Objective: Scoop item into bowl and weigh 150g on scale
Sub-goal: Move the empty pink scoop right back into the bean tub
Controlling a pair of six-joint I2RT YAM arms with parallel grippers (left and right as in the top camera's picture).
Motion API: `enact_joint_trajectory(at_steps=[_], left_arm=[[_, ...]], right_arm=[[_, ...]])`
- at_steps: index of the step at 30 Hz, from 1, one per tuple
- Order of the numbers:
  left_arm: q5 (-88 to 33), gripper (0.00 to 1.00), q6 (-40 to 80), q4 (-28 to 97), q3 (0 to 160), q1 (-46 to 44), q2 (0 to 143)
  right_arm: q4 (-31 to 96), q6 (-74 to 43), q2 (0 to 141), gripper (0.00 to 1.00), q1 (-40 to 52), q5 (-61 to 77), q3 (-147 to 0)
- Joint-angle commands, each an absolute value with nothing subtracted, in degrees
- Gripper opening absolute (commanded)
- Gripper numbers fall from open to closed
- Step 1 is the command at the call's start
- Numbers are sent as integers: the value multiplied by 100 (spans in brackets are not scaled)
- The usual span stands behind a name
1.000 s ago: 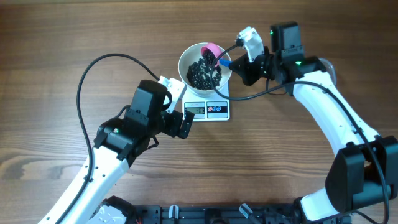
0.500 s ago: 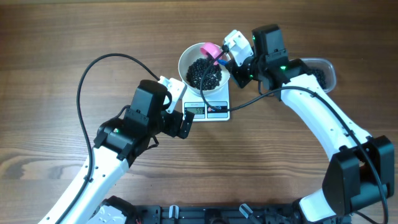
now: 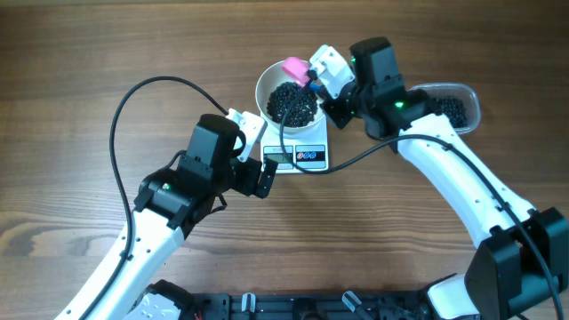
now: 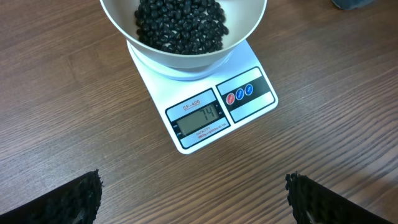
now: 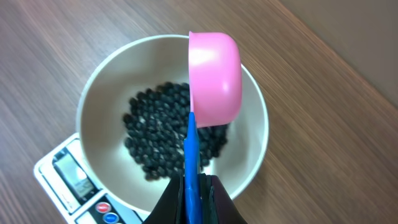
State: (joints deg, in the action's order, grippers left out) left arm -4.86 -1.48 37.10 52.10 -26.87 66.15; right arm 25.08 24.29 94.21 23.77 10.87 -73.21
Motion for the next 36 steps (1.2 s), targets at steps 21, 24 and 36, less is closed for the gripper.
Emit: enact_joint_trajectory(at_steps=[21,24,36], left_arm=[[-574,100,-259,3708,5216,-2683,6558],[-574,100,-259,3708,5216,-2683,6558],[-574,100,-259,3706,5216,-2683,6558]], right_arm=[[4600,1590,8132,4,-1531,904,-7347],[4895,1669,8283,4,-1533,405,-7347],[4821,1476,8947,4,-1529,-102,-7347]])
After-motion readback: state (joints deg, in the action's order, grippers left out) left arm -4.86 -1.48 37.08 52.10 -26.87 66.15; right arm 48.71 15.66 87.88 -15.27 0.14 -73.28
